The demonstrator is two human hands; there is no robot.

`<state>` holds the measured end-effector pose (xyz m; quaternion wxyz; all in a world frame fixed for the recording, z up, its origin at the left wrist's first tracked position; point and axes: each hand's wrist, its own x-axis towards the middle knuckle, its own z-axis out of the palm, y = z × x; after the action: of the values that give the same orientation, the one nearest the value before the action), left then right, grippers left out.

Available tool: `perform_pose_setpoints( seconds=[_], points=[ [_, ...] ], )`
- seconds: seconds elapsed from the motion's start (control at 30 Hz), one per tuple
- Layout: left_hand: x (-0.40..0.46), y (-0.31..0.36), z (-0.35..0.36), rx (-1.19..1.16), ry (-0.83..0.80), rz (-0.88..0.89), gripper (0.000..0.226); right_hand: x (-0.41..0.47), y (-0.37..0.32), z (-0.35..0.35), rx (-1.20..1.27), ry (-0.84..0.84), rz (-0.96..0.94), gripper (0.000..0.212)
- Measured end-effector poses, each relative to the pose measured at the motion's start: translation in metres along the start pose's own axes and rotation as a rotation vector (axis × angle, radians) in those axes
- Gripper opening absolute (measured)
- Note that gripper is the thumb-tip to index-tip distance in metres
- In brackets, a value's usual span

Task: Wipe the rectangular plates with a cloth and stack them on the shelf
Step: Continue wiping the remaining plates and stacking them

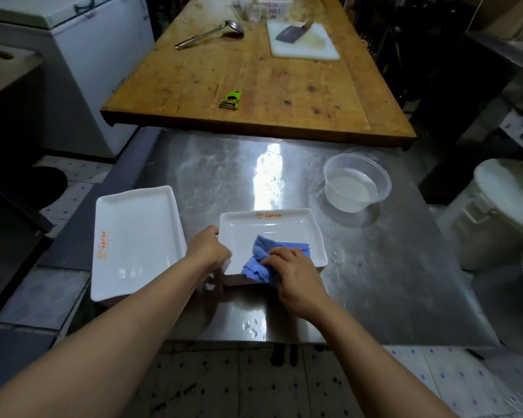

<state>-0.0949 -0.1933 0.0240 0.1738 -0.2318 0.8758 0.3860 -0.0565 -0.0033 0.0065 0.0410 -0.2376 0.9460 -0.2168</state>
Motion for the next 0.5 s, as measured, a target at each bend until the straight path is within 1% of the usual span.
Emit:
perform_pose_setpoints(
  seconds=[0.1, 0.17, 0.23, 0.3, 0.37, 0.4, 0.5],
  points=[
    [-0.004, 0.0, 0.004, 0.067, 0.033, 0.019, 0.057, -0.007, 0.02, -0.004, -0.083, 0.121, 0.118, 0.03],
    [-0.005, -0.002, 0.007, 0.091, 0.048, 0.032, 0.059, -0.002, 0.027, -0.008, -0.138, 0.128, 0.196, 0.028],
    [-0.004, -0.004, 0.009, 0.118, 0.058, 0.05, 0.06, 0.012, 0.032, -0.012, -0.211, 0.091, 0.271, 0.027],
    [-0.003, -0.006, 0.011, 0.127, 0.058, 0.067, 0.06, 0.03, 0.036, -0.015, -0.281, 0.042, 0.292, 0.037],
    [-0.002, -0.007, 0.013, 0.131, 0.054, 0.075, 0.061, 0.046, 0.04, -0.015, -0.277, 0.03, 0.292, 0.054],
    [-0.001, -0.007, 0.014, 0.132, 0.056, 0.078, 0.061, 0.053, 0.041, -0.015, -0.258, 0.028, 0.298, 0.058],
    [0.002, -0.007, 0.015, 0.118, 0.067, 0.077, 0.058, 0.068, 0.033, -0.007, -0.183, 0.005, 0.301, 0.061]
  ],
)
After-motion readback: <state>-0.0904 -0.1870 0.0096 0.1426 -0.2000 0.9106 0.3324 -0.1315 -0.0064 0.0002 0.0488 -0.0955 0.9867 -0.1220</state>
